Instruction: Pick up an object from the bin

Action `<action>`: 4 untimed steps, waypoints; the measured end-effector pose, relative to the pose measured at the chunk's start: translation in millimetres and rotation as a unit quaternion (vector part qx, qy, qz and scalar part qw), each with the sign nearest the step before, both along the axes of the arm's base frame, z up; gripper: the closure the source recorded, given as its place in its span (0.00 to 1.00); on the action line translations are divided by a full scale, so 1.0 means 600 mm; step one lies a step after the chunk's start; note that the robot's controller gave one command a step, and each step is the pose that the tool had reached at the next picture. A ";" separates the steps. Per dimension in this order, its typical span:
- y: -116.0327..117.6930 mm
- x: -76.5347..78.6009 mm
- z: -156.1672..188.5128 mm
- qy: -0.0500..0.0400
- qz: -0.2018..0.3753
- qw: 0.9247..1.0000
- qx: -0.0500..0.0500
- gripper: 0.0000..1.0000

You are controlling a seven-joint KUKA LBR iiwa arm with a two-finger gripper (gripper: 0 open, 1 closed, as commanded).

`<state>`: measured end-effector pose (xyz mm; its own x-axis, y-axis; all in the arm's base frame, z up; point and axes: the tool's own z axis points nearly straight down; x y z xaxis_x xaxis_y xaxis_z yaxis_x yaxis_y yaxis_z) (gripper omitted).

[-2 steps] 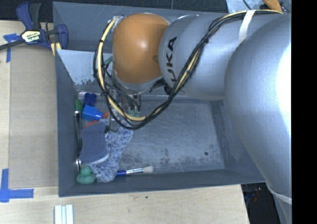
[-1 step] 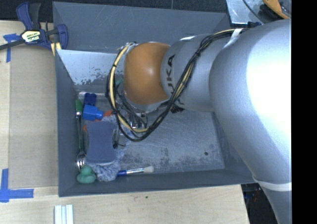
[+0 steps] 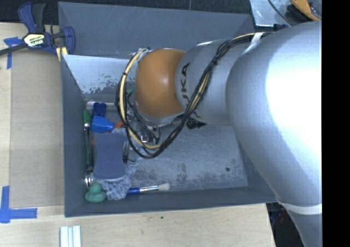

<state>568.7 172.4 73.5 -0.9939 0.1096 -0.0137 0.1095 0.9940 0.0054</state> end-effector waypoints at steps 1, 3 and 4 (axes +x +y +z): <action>-0.035 -0.030 -0.002 0.001 0.025 1.000 0.000 0.00; 0.067 -0.092 0.000 -0.005 0.106 0.994 -0.001 1.00; 0.067 -0.091 0.000 -0.005 0.105 0.994 -0.002 1.00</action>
Offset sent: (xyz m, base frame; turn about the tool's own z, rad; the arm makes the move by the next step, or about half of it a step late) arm -0.0298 -0.0209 -0.0035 0.1132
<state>513.9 212.3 73.8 -0.9946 -0.1009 -0.0242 -0.1009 0.9949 0.0024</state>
